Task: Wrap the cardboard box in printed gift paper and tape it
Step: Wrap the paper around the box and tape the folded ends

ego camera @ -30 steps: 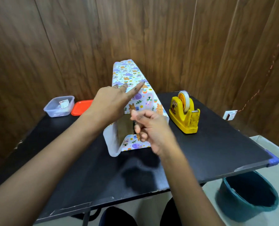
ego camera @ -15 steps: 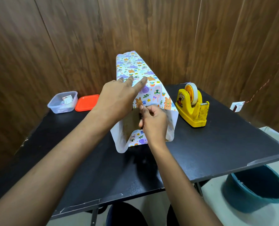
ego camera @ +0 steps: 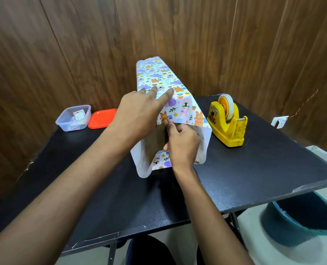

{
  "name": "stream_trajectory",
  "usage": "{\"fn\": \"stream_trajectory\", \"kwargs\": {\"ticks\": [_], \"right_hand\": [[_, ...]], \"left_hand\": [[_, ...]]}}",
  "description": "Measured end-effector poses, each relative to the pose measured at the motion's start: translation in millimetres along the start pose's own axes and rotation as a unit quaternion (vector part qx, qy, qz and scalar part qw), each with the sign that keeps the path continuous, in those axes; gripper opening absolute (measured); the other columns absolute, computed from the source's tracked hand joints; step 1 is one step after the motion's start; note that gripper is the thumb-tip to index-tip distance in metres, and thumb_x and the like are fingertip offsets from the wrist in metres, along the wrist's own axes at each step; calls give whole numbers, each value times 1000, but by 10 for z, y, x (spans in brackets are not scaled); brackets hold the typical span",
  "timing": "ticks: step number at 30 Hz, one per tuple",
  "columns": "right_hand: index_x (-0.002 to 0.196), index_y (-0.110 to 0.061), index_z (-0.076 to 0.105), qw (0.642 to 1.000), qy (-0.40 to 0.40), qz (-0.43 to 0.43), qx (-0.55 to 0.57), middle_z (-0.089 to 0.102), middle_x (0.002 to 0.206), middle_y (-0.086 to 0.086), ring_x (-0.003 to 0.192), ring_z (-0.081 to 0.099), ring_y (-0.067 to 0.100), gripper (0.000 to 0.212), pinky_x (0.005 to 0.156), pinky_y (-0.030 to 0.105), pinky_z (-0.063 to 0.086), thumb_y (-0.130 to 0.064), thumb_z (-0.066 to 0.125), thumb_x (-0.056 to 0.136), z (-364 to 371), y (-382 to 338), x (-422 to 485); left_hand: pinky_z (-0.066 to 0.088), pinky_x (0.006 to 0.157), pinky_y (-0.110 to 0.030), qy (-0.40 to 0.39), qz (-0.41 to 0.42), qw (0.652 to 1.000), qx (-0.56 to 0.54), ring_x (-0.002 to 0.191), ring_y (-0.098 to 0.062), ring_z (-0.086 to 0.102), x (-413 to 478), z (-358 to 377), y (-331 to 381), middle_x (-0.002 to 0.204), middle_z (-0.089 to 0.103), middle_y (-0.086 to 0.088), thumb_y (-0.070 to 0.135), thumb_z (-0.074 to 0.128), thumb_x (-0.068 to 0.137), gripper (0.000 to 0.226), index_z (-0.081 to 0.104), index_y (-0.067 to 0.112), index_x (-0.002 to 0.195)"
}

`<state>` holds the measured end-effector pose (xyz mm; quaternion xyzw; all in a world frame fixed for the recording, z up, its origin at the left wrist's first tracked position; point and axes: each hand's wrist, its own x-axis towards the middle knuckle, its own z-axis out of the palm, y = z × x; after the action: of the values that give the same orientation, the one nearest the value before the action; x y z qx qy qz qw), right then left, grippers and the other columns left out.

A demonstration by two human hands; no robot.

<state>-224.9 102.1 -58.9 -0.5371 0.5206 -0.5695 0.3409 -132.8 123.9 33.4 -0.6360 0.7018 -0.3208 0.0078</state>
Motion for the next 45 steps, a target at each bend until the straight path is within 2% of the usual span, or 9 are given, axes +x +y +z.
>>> {"fn": "stream_trajectory", "kwargs": {"ticks": [4,10,15,23,31,34,38,42,45], "right_hand": [[57,-2,52,998,-19,52,11,55,43,12,42,50,17,60,60,33,46,-58,62,78,-35,131,0],[55,-6,51,995,-51,78,41,49,34,2,52,59,31,50,61,40,47,-47,63,81,-43,148,39],[66,-4,60,982,-105,140,73,51,37,6,27,42,15,32,40,24,36,-24,58,91,-163,87,43],[71,-24,62,986,-114,118,-9,56,49,7,35,48,16,31,50,28,44,-14,46,95,-196,163,28],[80,-13,64,981,-133,139,-15,56,49,7,37,50,17,22,54,32,47,-18,49,95,-210,137,16],[66,-10,57,983,-152,102,-14,57,46,4,39,53,20,29,61,39,51,-23,57,92,-299,44,-66],[62,-4,53,986,-163,-38,-11,59,44,1,39,54,16,37,46,25,43,-25,61,91,-547,-367,-138],[68,-3,59,976,-24,-214,-37,63,64,9,61,55,23,34,58,32,40,-27,58,91,-782,-602,65],[73,-5,60,987,1,-159,-25,62,73,3,72,52,16,31,65,33,38,-25,49,94,-828,-426,503]], "left_hand": [[40,77,-35,1,1,1000,-1,130,-33,41,-8,-2,0,151,29,-11,23,56,90,78,5,30,149],[42,78,-33,2,2,1000,-1,130,-33,42,-8,-9,2,152,28,-12,23,56,90,79,5,30,149],[42,79,-34,0,5,1000,5,130,-34,41,-7,-23,-1,152,28,-12,22,55,91,78,3,29,150],[42,79,-36,0,1,1000,2,129,-35,41,-1,-20,1,151,28,-13,22,55,91,77,5,29,149],[42,81,-35,0,0,1000,9,129,-33,41,-18,-48,1,152,27,-11,23,53,92,76,3,31,149],[43,78,-33,6,-5,1000,-7,129,-30,43,-18,-53,-16,152,29,-8,24,56,90,77,7,32,149],[42,75,-30,24,-27,996,-77,131,-19,40,-41,-39,-42,149,35,1,36,58,89,71,18,32,148],[42,87,-30,21,-84,975,-205,136,-11,32,-100,-6,-85,151,31,9,35,56,91,62,27,32,146],[35,101,-31,3,-127,938,-323,138,-13,30,-89,59,-133,152,29,6,33,64,86,67,32,27,145]]}}
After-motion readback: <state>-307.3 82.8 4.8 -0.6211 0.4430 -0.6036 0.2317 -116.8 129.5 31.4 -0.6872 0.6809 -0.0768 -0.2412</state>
